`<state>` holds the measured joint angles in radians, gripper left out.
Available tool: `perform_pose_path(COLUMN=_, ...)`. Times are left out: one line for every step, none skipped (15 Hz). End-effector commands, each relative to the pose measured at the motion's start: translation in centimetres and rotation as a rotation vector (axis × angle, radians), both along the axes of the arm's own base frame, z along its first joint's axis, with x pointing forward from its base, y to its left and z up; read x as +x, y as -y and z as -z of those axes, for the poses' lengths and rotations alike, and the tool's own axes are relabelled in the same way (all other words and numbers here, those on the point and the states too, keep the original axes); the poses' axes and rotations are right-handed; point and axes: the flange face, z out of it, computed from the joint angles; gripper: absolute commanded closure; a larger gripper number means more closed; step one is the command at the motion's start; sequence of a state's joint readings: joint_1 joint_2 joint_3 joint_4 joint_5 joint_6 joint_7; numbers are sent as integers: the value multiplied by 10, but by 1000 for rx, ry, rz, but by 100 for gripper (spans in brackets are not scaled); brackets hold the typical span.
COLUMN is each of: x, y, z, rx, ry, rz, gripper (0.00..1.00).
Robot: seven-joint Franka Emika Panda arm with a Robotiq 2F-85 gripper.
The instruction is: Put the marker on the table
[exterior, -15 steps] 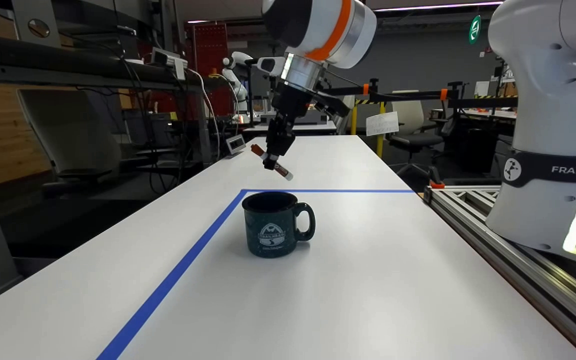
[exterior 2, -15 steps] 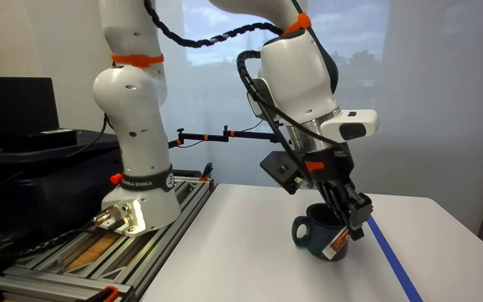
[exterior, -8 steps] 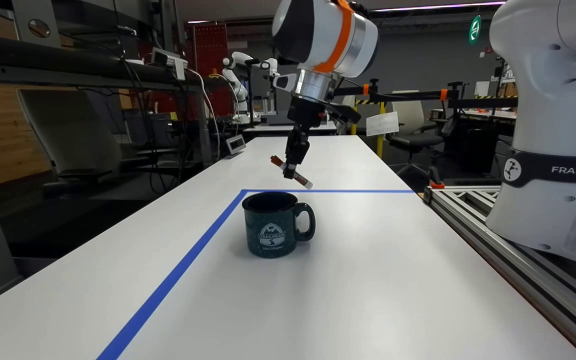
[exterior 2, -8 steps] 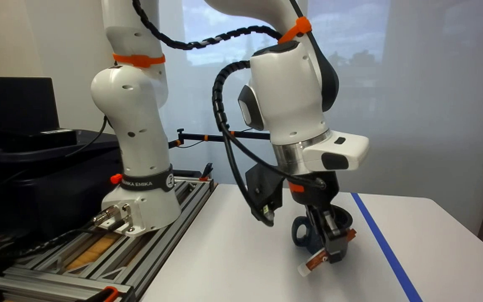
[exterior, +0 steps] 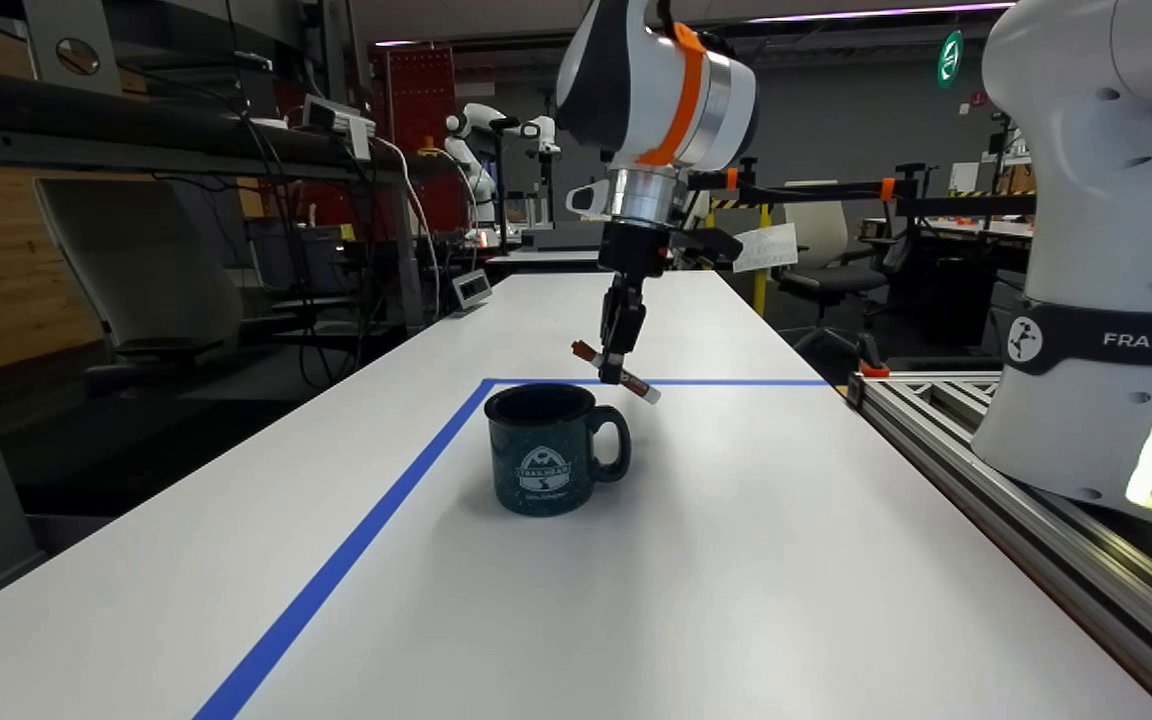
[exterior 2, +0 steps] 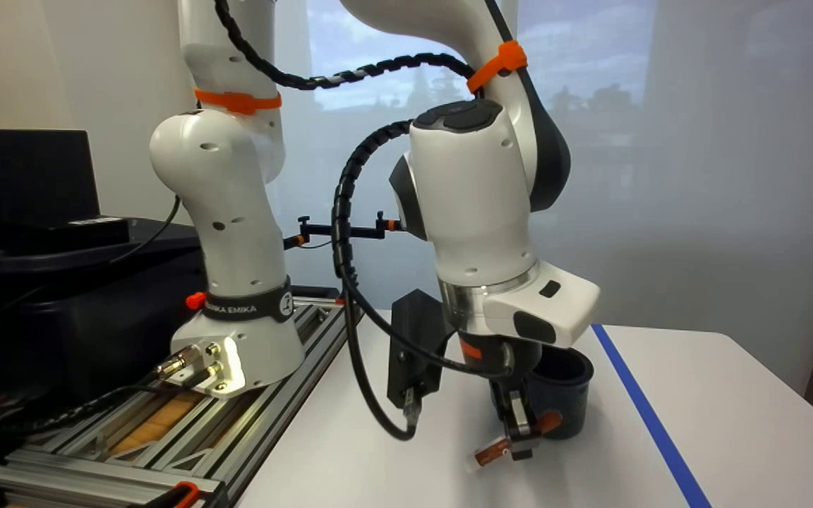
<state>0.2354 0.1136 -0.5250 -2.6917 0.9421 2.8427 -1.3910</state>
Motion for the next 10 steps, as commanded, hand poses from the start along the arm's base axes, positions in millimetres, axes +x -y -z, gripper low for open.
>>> perform_pose_path(x=0, y=6, z=12, rx=26, ry=-36, rz=16, gripper=95)
perform_pose_path(x=0, y=6, z=15, rx=20, ry=-42, rz=13, gripper=95)
perform_pose_path(x=1, y=6, z=17, rx=16, ry=-45, rz=10, gripper=95)
perform_pose_path(x=2, y=6, z=19, rx=8, ry=-49, rz=5, gripper=95)
perform_pose_path(x=3, y=5, z=21, rx=4, ry=-50, rz=-2, gripper=95)
perform_pose_path(x=4, y=4, z=22, rx=3, ry=-50, rz=-8, gripper=95)
perform_pose_path(x=6, y=3, z=24, rx=-3, ry=-50, rz=-19, gripper=95)
perform_pose_path(x=8, y=2, z=26, rx=-4, ry=-48, rz=-26, gripper=95)
perform_pose_path(x=10, y=0, z=27, rx=-10, ry=-42, rz=-38, gripper=95)
perform_pose_path(x=12, y=-1, z=28, rx=-7, ry=-38, rz=-50, gripper=95)
